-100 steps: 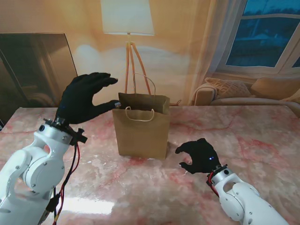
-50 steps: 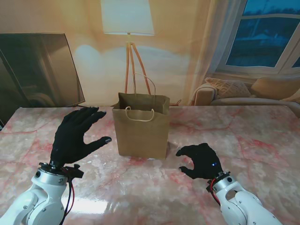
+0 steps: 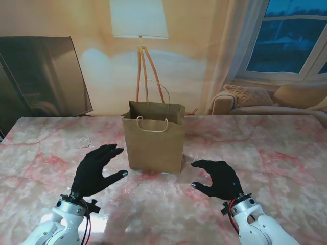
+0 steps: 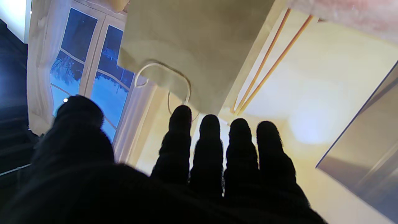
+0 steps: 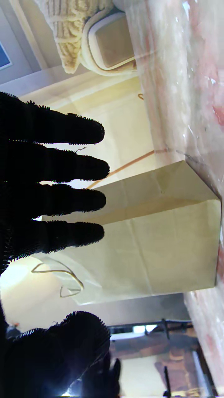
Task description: Fold the socks and the shorts into the kraft paper bag
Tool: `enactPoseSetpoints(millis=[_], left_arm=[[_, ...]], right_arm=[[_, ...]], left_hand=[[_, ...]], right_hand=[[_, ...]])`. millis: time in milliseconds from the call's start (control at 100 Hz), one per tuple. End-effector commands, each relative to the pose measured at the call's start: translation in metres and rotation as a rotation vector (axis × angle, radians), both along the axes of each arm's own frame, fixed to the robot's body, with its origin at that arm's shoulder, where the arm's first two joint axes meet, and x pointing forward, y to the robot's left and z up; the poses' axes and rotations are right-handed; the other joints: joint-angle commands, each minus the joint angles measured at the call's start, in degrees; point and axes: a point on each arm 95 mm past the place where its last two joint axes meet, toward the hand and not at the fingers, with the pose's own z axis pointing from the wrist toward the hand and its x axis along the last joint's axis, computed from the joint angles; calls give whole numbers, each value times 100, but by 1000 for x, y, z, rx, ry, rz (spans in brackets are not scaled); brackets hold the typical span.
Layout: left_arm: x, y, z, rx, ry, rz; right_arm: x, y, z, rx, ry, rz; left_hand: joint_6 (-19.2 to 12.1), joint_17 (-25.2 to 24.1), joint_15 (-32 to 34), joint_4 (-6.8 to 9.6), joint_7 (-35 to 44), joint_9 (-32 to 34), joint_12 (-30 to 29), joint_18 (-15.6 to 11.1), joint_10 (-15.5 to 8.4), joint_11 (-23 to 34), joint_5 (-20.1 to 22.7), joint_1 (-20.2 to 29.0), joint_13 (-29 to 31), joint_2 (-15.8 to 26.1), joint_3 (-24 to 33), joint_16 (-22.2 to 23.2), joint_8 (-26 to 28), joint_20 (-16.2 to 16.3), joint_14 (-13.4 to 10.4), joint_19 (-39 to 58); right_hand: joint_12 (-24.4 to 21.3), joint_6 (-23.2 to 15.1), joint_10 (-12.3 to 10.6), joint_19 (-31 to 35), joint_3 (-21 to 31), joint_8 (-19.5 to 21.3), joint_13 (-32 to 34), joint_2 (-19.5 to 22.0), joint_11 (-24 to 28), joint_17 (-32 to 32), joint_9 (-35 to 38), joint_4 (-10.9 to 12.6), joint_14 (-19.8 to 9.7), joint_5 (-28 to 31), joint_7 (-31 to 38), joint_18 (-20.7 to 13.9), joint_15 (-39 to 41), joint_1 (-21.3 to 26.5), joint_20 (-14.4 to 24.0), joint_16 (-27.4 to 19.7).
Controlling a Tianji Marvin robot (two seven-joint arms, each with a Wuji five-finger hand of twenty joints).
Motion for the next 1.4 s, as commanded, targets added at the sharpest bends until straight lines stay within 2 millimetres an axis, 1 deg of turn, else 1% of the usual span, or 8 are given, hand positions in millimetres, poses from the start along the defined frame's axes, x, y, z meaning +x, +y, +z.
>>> enactPoseSetpoints(millis=[0, 200, 320, 380, 450, 550, 810, 1390], left_arm=[[2, -3, -8, -16, 30, -7], [6, -11, -25, -41, 63, -22], [6, -14, -30, -44, 76, -31], [5, -14, -33, -46, 84, -34], [4, -15, -36, -52, 91, -36], [1, -17, -39, -63, 97, -34], [-1, -20, -40, -75, 96, -31], [-4, -26, -43, -65, 116, -33]], right_arm=[[-6, 8, -3, 19, 10, 15], [-10, 12, -7, 101, 48, 22], [-13, 14, -8, 139, 73, 32], [-15, 15, -9, 162, 85, 39], [-17, 17, -10, 183, 91, 41], [-20, 17, -10, 187, 90, 41], [-21, 14, -6, 170, 82, 42], [-17, 15, -4, 176, 70, 55]], left_hand=[[47, 7, -173, 233, -97, -213, -45, -203, 115, -123, -130, -67, -181, 154, -210, -51, -86, -20, -159, -5], [61, -123, -190, 238, -120, -313, -66, -149, 90, -133, -176, -131, -311, 160, -238, -93, -119, -54, -173, -83], [71, -215, -214, 242, -149, -386, -87, -137, 81, -152, -225, -192, -401, 187, -265, -118, -144, -76, -175, -136], [76, -261, -230, 240, -170, -440, -100, -151, 75, -167, -263, -237, -455, 224, -286, -130, -160, -88, -182, -164], [84, -278, -230, 242, -180, -452, -106, -167, 74, -165, -273, -247, -469, 232, -297, -136, -170, -94, -188, -178], [99, -291, -230, 245, -181, -455, -110, -173, 73, -158, -265, -257, -479, 245, -312, -142, -179, -98, -203, -186], [89, -283, -227, 248, -168, -437, -116, -171, 75, -148, -235, -262, -466, 279, -346, -148, -186, -88, -206, -166], [82, -273, -224, 258, -159, -415, -113, -173, 81, -150, -208, -267, -440, 337, -402, -146, -184, -65, -211, -115]], right_hand=[[-146, 169, 160, -163, -166, -130, -183, 225, -202, -117, -218, 286, -41, -170, -181, -260, -151, -345, -283, -141], [-462, 459, 329, -248, -921, -422, -524, 1086, -834, -403, -245, 372, 13, -371, -435, -313, -213, -752, -602, -257], [-785, 636, 445, -376, -1467, -592, -769, 1674, -1454, -627, -183, 448, 87, -541, -678, -279, -274, -1033, -674, -298], [-820, 707, 472, -422, -1617, -637, -865, 1965, -1527, -712, -264, 437, 92, -645, -760, -273, -312, -1247, -681, -314], [-833, 705, 480, -475, -1730, -688, -983, 2135, -1544, -834, -380, 446, 158, -722, -851, -212, -351, -1344, -675, -326], [-838, 581, 393, -486, -1777, -703, -1013, 2137, -1532, -886, -397, 471, 151, -738, -894, -140, -343, -1250, -629, -307], [-839, 460, 309, -480, -1800, -623, -964, 2021, -1517, -841, -340, 504, 81, -649, -837, -110, -335, -889, -511, -261], [-793, 398, 286, -481, -1933, -489, -929, 2046, -1472, -808, -353, 520, 49, -598, -809, -79, -337, -725, -391, -222]])
